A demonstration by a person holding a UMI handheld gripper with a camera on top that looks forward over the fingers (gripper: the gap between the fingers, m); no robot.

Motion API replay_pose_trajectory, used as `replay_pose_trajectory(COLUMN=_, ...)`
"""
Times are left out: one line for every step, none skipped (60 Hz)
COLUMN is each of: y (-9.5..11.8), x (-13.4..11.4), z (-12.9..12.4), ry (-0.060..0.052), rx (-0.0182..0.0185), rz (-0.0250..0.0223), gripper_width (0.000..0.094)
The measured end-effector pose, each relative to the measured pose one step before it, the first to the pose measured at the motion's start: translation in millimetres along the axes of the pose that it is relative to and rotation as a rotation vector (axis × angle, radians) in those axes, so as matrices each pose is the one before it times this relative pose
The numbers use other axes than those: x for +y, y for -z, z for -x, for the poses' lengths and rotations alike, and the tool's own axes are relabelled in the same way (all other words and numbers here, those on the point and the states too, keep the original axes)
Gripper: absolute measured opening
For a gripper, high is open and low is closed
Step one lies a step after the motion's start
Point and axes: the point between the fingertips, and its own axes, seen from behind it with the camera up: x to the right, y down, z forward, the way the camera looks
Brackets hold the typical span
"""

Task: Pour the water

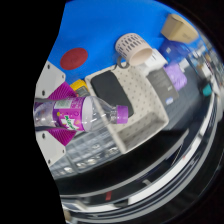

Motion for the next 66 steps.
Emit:
replay_pose_trajectory(y=-3.87, x=-7.56, z=3.00, ry=0.0396, rx=0.00020, rz=-0.00796, gripper_width=0.0321)
replay_pose_trajectory(y=-3.53, x=-7.17, z=2.23, ry=0.0395, rx=0.00009, rz=-0.00857, gripper_width=0.0322)
replay_pose_trajectory(y=-3.39, x=-7.14, z=2.06, ry=0.0395, rx=-0.00002, rz=-0.00736, gripper_width=0.0322)
replay_pose_trajectory(y=-3.34, x=-7.00, z=1.97, ry=0.0378, rx=0.00069, rz=-0.00659, gripper_width=0.0320)
replay_pose_trajectory(y=-4.93, x=-5.73, z=0.20, ry=0.0376, rx=-0.00092, rz=-0.01049, gripper_width=0.0321)
replay_pose_trajectory(y=-0.55, x=-5.85, z=2.42, ry=0.0355, rx=0.00104, rz=-0.00349, gripper_width=0.0321)
replay_pose_trajectory(y=-2.59, x=-6.09, z=1.47, ry=0.0353, rx=-0.00053, rz=-0.00535, gripper_width=0.0321)
replay_pose_trajectory(y=-2.86, x=-5.93, z=1.69, ry=0.0351, rx=-0.00212, rz=-0.00525, gripper_width=0.0321)
replay_pose_trajectory(y=-2.85, x=-5.55, z=1.53, ry=0.0354, rx=-0.00275, rz=-0.00347, gripper_width=0.0320)
replay_pose_trajectory(y=-2.69, x=-5.41, z=0.87, ry=0.0321, rx=-0.00156, rz=-0.00399, gripper_width=0.0320)
replay_pose_trajectory(y=-2.65, x=-5.15, z=0.53, ry=0.0307, rx=-0.00099, rz=-0.00441, gripper_width=0.0321)
replay_pose_trajectory(y=-2.59, x=-4.83, z=0.49, ry=0.0314, rx=-0.00144, rz=-0.00468, gripper_width=0.0321)
replay_pose_trajectory(y=-4.35, x=-4.29, z=-0.51, ry=0.0329, rx=-0.00482, rz=-0.01021, gripper_width=0.0321)
replay_pose_trajectory(y=-2.20, x=-4.53, z=0.34, ry=0.0324, rx=-0.00246, rz=-0.00214, gripper_width=0.0321)
replay_pose_trajectory(y=-2.05, x=-3.92, z=0.15, ry=0.0295, rx=-0.00242, rz=-0.00127, gripper_width=0.0320)
replay_pose_trajectory(y=-2.10, x=-3.88, z=-0.49, ry=0.0301, rx=-0.00023, rz=-0.00030, gripper_width=0.0320)
replay_pose_trajectory(y=-1.92, x=-3.24, z=-0.92, ry=0.0289, rx=-0.00028, rz=-0.00018, gripper_width=0.0320)
replay_pose_trajectory(y=-2.32, x=-2.81, z=-1.29, ry=0.0277, rx=0.00115, rz=-0.00084, gripper_width=0.0320)
replay_pose_trajectory(y=-2.32, x=-3.30, z=-1.69, ry=0.0261, rx=0.00224, rz=-0.00253, gripper_width=0.0319)
replay_pose_trajectory(y=-1.92, x=-3.08, z=-2.11, ry=0.0263, rx=0.00387, rz=-0.00285, gripper_width=0.0319)
replay_pose_trajectory(y=-1.80, x=-2.84, z=-1.88, ry=0.0289, rx=0.00328, rz=-0.00273, gripper_width=0.0320)
replay_pose_trajectory(y=-1.90, x=-2.08, z=-1.44, ry=0.0336, rx=0.00226, rz=-0.00108, gripper_width=0.0320)
replay_pose_trajectory(y=-2.83, x=-1.13, z=-2.03, ry=0.0354, rx=0.00026, rz=-0.00601, gripper_width=0.0319)
replay_pose_trajectory(y=-1.14, x=-2.16, z=-1.96, ry=0.0346, rx=0.00455, rz=-0.00126, gripper_width=0.0319)
replay_pose_trajectory(y=-1.23, x=-1.72, z=-2.39, ry=0.0355, rx=0.00458, rz=-0.00251, gripper_width=0.0319)
replay_pose_trajectory(y=-1.19, x=-1.92, z=-2.30, ry=0.0355, rx=0.00674, rz=-0.00016, gripper_width=0.0319)
replay_pose_trajectory(y=-1.37, x=-1.79, z=-2.12, ry=0.0384, rx=0.00591, rz=-0.00008, gripper_width=0.0317)
replay_pose_trajectory(y=-1.26, x=-1.59, z=-1.89, ry=0.0412, rx=0.00468, rz=-0.00022, gripper_width=0.0319)
replay_pose_trajectory(y=-1.03, x=-1.91, z=-2.19, ry=0.0405, rx=0.00631, rz=-0.00121, gripper_width=0.0320)
replay_pose_trajectory(y=-1.11, x=-2.33, z=-2.10, ry=0.0384, rx=0.00858, rz=-0.00264, gripper_width=0.0319)
replay_pose_trajectory(y=-0.96, x=-2.48, z=-2.20, ry=0.0349, rx=0.00973, rz=-0.00296, gripper_width=0.0318)
replay_pose_trajectory(y=-1.85, x=-1.95, z=-2.78, ry=0.0331, rx=0.00646, rz=-0.00558, gripper_width=0.0320)
replay_pose_trajectory(y=-0.94, x=-2.22, z=-1.41, ry=0.0291, rx=0.00743, rz=-0.00102, gripper_width=0.0319)
replay_pose_trajectory(y=0.40, x=-1.77, z=-1.30, ry=0.0293, rx=0.00210, rz=-0.00196, gripper_width=0.0321)
replay_pose_trajectory(y=-0.75, x=-1.68, z=-0.48, ry=0.0240, rx=0.00237, rz=0.00158, gripper_width=0.0321)
replay_pose_trajectory(y=-1.02, x=-1.53, z=-0.21, ry=0.0191, rx=0.00067, rz=0.00176, gripper_width=0.0322)
replay_pose_trajectory(y=-0.74, x=-1.61, z=0.05, ry=0.0140, rx=-0.00102, rz=0.00012, gripper_width=0.0322)
replay_pose_trajectory(y=-0.93, x=-1.88, z=0.33, ry=0.0105, rx=-0.00285, rz=-0.00182, gripper_width=0.0322)
replay_pose_trajectory(y=-0.74, x=-1.96, z=0.79, ry=0.0073, rx=-0.00362, rz=-0.00158, gripper_width=0.0320)
replay_pose_trajectory(y=-0.64, x=-1.46, z=0.66, ry=0.0053, rx=-0.00282, rz=-0.00017, gripper_width=0.0320)
replay_pose_trajectory(y=-0.89, x=0.11, z=0.33, ry=0.0023, rx=-0.00391, rz=-0.00231, gripper_width=0.0321)
replay_pose_trajectory(y=-0.48, x=-0.79, z=0.42, ry=0.0032, rx=-0.00183, rz=0.00011, gripper_width=0.0322)
replay_pose_trajectory(y=-0.19, x=-0.63, z=0.07, ry=0.0018, rx=0.00047, rz=0.00121, gripper_width=0.0320)
replay_pose_trajectory(y=-0.20, x=-0.87, z=-0.16, ry=0.0010, rx=0.00143, rz=0.00002, gripper_width=0.0321)
replay_pose_trajectory(y=-0.23, x=-0.64, z=-0.56, ry=0.0002, rx=0.00240, rz=-0.00035, gripper_width=0.0321)
replay_pose_trajectory(y=-0.24, x=-0.62, z=-0.63, ry=-0.0004, rx=0.00335, rz=0.00002, gripper_width=0.0321)
replay_pose_trajectory(y=-0.08, x=-0.20, z=-0.41, ry=-0.0019, rx=0.00210, rz=0.00061, gripper_width=0.0321)
replay_pose_trajectory(y=0.16, x=-0.29, z=-0.09, ry=-0.0035, rx=0.00047, rz=0.00029, gripper_width=0.0320)
replay_pose_trajectory(y=0.50, x=0.06, z=0.14, ry=-0.0079, rx=-0.00056, rz=0.00013, gripper_width=0.0320)
replay_pose_trajectory(y=0.14, x=0.03, z=0.43, ry=-0.0099, rx=-0.00205, rz=0.00014, gripper_width=0.0320)
replay_pose_trajectory(y=0.26, x=0.08, z=0.11, ry=-0.0118, rx=-0.00173, rz=-0.00043, gripper_width=0.0321)
replay_pose_trajectory(y=0.48, x=0.42, z=-0.03, ry=-0.0134, rx=-0.00116, rz=-0.00053, gripper_width=0.0320)
replay_pose_trajectory(y=0.57, x=0.70, z=-0.32, ry=-0.0144, rx=-0.00093, rz=-0.00013, gripper_width=0.0320)
replay_pose_trajectory(y=1.37, x=1.26, z=-0.47, ry=-0.0167, rx=0.00118, rz=0.00516, gripper_width=0.0320)
replay_pose_trajectory(y=0.70, x=2.03, z=-0.65, ry=-0.0182, rx=-0.00002, rz=0.00340, gripper_width=0.0320)
replay_pose_trajectory(y=0.83, x=2.24, z=-0.74, ry=-0.0212, rx=0.00096, rz=0.00377, gripper_width=0.0320)
replay_pose_trajectory(y=0.53, x=2.64, z=-0.72, ry=-0.0260, rx=-0.00165, rz=-0.00448, gripper_width=0.0322)
replay_pose_trajectory(y=0.76, x=2.38, z=-0.94, ry=-0.0279, rx=0.00001, rz=0.00319, gripper_width=0.0320)
replay_pose_trajectory(y=1.23, x=2.86, z=-0.99, ry=-0.0316, rx=-0.00063, rz=0.00377, gripper_width=0.0320)
replay_pose_trajectory(y=1.05, x=2.80, z=-0.97, ry=-0.0353, rx=-0.00057, rz=0.00378, gripper_width=0.0320)
replay_pose_trajectory(y=1.18, x=2.76, z=-1.31, ry=-0.0394, rx=-0.00025, rz=0.00369, gripper_width=0.0320)
replay_pose_trajectory(y=1.22, x=3.28, z=-1.37, ry=-0.0440, rx=-0.00058, rz=0.00468, gripper_width=0.0320)
replay_pose_trajectory(y=1.25, x=3.23, z=-1.24, ry=-0.0451, rx=-0.00152, rz=0.00575, gripper_width=0.0320)
replay_pose_trajectory(y=1.12, x=3.34, z=-1.73, ry=-0.0453, rx=-0.00127, rz=0.00599, gripper_width=0.0340)
replay_pose_trajectory(y=2.62, x=2.01, z=-0.61, ry=-0.0439, rx=0.00566, rz=0.01553, gripper_width=0.0335)
replay_pose_trajectory(y=1.14, x=3.77, z=-0.53, ry=-0.0450, rx=-0.00626, rz=0.00505, gripper_width=0.0337)
